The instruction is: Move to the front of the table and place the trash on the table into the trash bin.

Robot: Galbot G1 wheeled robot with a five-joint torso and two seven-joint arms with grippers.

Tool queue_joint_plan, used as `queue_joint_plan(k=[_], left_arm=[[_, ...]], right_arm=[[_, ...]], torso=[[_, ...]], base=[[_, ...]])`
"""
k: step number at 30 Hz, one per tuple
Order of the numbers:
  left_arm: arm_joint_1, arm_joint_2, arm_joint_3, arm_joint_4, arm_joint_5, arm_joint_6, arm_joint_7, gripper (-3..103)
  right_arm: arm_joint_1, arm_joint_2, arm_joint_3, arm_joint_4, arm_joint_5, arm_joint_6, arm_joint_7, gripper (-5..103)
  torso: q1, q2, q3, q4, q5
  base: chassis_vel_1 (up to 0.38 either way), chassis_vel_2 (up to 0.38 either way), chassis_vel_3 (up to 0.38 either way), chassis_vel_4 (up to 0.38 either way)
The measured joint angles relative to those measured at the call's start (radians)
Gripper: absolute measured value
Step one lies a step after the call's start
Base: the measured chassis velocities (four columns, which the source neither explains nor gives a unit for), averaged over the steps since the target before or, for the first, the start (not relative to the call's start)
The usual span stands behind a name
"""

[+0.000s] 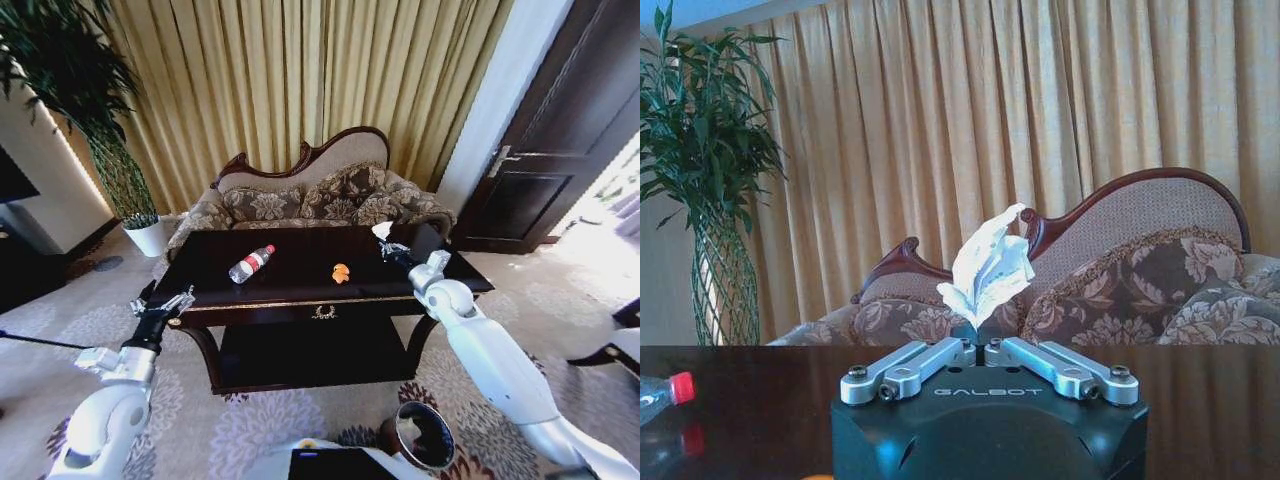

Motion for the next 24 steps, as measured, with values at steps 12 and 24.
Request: queue_joint_plan(k=[12, 24], left_arm=[[0.003, -0.002, 0.002, -0.003, 0.006, 0.001, -0.001, 100], [-0.002, -0.004, 0.015, -0.004, 0.017, 0.002, -0.002, 100]], right_arm=[[-0.042, 0.009, 0.035, 0.011, -0.012, 0.007, -0.017, 0], [-0.069, 0.005, 0.066, 0.019, -0.012, 0.012, -0.025, 0]], torso=[[0.0, 0.0, 0.0, 0.0001, 0.0], [0.0, 0.0, 0.0, 0.0001, 0.0]], base=[[0.063, -0.05, -0.057, 0.056], [0.088, -0.102, -0.099, 0.102]])
